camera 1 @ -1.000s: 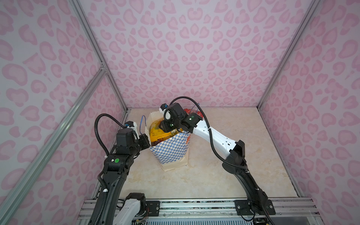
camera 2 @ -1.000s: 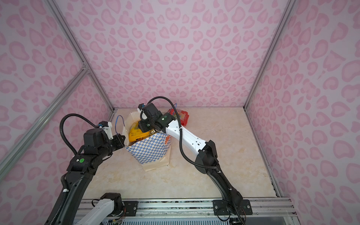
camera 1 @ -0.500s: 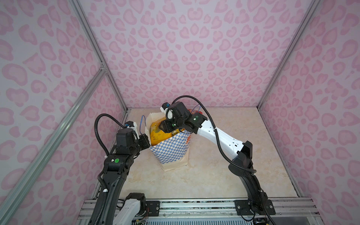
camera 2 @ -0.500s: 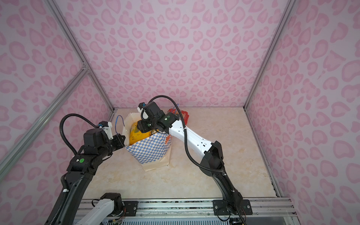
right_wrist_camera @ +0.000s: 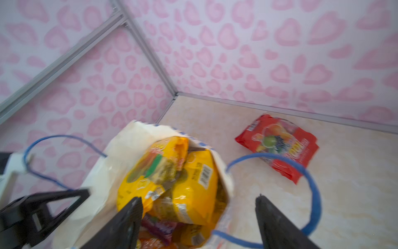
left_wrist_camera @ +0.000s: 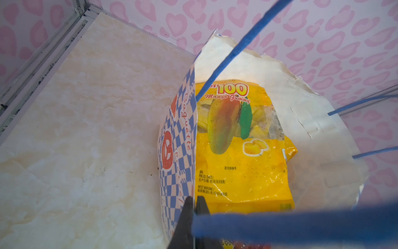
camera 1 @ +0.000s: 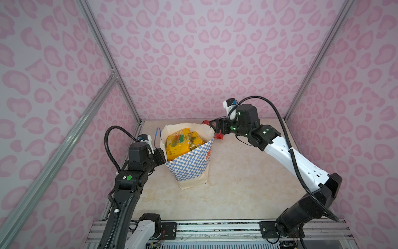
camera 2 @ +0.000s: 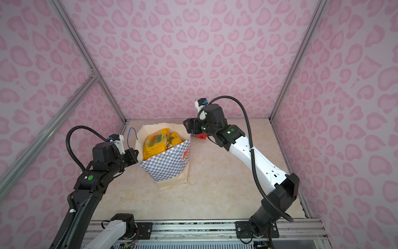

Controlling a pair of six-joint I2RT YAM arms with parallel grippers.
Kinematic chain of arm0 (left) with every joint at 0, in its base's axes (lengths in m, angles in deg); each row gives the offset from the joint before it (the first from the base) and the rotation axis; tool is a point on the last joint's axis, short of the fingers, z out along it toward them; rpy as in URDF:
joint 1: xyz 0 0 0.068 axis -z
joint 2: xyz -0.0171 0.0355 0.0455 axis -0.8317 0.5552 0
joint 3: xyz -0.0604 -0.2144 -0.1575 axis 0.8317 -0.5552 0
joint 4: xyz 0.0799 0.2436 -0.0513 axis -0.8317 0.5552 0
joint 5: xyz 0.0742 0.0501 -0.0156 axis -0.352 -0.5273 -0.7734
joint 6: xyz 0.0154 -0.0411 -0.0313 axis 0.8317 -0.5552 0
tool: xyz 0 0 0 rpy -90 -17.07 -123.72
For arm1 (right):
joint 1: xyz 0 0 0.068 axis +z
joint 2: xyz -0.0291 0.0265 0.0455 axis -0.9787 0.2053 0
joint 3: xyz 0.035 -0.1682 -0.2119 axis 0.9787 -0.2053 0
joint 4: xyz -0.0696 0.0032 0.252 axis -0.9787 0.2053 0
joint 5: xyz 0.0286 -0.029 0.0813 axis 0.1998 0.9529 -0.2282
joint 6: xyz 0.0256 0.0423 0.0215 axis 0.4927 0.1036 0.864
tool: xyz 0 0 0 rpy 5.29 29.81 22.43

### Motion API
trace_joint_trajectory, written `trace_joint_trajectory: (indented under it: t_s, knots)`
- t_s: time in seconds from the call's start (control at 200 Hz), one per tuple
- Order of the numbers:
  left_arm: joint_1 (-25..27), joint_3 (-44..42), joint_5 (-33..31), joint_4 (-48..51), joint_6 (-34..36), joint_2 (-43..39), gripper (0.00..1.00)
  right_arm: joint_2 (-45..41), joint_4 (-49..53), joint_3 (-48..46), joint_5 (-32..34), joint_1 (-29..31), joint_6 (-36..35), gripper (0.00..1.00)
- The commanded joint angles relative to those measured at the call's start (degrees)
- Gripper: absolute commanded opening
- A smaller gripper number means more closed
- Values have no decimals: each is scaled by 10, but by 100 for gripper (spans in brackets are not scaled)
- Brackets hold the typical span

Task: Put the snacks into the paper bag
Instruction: 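Move the right gripper back toward the red LOT100 bag, then lower the right gripper and close it on the red LOT100 bag's edge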

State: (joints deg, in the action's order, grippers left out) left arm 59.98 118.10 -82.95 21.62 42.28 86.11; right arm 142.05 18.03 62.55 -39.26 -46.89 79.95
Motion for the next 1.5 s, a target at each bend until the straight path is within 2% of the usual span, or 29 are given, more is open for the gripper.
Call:
trace_joint_trajectory:
  t_s: [0.0,0.085,0.22,0.44,0.475,0.505,0.645,0.865,1.01,1.29,1.495]
  knots:
    - [-1,-2,-3,-21,1,1,9,-30,-146,-115,-39,-61,118,86]
    - [-1,-2,-4,-20,1,3,9,-23,-212,-184,-54,-98,163,89]
    - [-1,-2,-5,-20,2,7,9,54,-317,-230,-116,-127,245,89]
    - [-1,-1,-8,-19,3,10,9,191,-474,-212,-160,-121,355,91]
    - [-1,-1,-10,-18,3,10,9,201,-524,-221,-164,-120,381,96]
    - [-1,-1,-11,-17,3,10,9,202,-552,-228,-163,-117,391,97]
    - [-1,0,-9,-17,3,12,9,228,-500,-183,-154,-105,393,97]
    - [-1,-1,-11,-18,3,6,9,340,-574,-162,-152,-101,492,97]
    - [-1,-1,-8,-18,3,8,9,357,-548,-151,-119,-89,486,97]
    - [-1,-1,-4,-19,2,8,8,390,-577,-154,-72,-84,544,97]
    - [-1,-1,-4,-19,2,9,9,419,-598,-136,-45,-83,584,91]
